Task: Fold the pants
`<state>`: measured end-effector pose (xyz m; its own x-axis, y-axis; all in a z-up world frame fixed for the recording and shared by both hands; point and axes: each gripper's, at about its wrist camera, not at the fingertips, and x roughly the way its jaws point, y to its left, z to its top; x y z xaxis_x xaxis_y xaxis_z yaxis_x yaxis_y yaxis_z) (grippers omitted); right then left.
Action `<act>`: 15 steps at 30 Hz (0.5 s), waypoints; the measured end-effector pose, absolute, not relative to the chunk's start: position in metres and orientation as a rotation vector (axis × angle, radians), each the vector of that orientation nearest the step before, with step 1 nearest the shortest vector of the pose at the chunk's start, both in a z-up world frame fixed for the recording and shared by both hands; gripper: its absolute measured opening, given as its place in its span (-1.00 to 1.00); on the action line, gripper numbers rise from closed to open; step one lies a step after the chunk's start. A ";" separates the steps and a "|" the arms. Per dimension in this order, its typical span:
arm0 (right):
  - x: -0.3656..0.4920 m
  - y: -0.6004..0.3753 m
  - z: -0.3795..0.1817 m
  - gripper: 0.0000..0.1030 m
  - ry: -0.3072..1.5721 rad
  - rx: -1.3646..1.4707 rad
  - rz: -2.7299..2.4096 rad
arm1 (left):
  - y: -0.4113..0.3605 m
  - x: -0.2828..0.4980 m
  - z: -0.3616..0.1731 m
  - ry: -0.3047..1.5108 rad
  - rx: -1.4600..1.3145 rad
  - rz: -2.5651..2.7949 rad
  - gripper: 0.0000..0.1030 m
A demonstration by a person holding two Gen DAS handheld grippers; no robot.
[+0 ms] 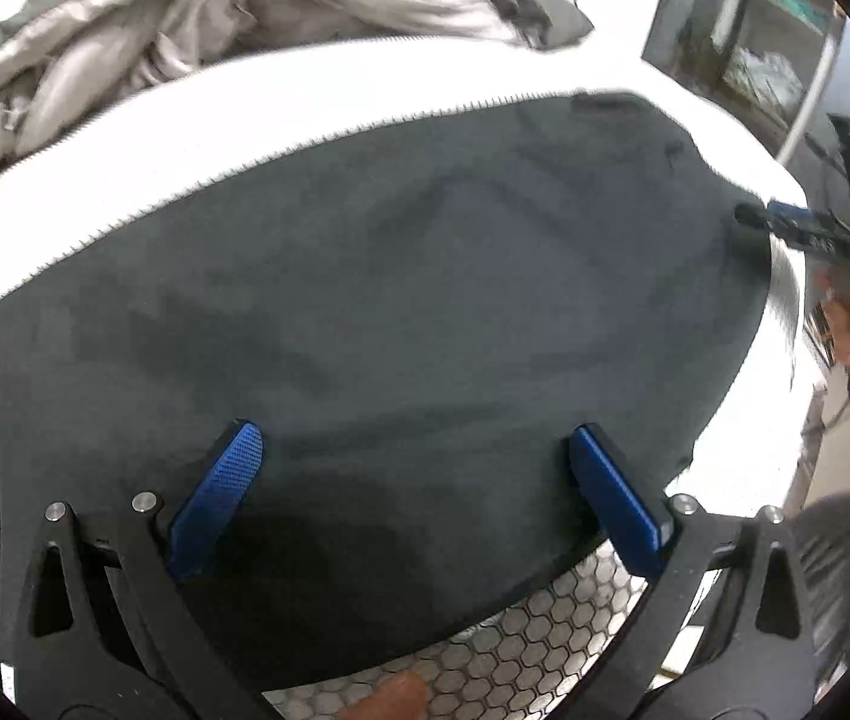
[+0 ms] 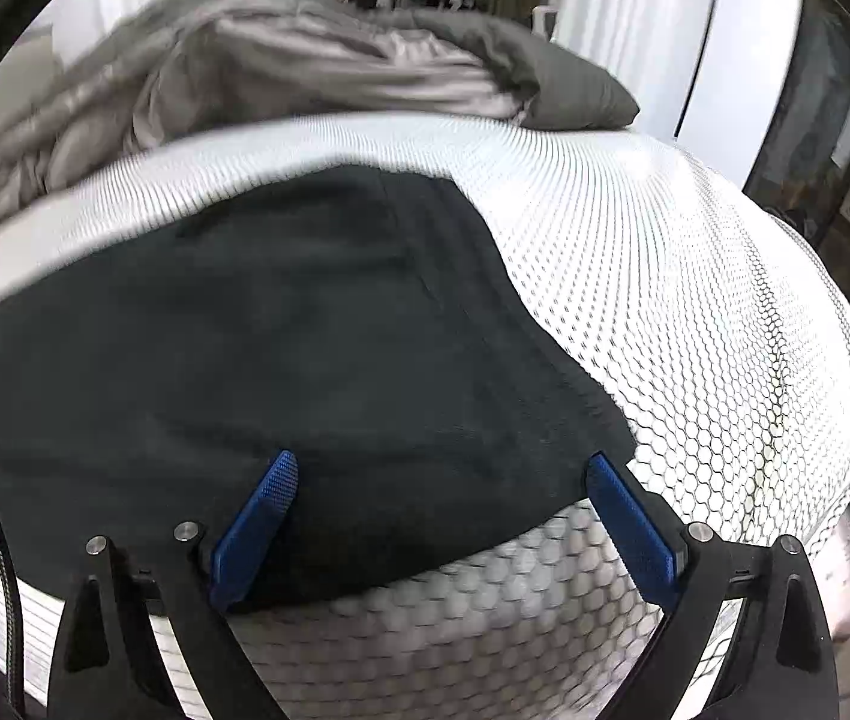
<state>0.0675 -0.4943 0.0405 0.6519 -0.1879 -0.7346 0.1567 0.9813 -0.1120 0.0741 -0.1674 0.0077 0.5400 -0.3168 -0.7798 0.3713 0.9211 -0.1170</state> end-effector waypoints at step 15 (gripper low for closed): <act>0.108 -0.409 0.009 0.92 0.877 -0.430 -0.114 | -0.141 0.105 -0.015 0.994 0.006 -0.338 0.98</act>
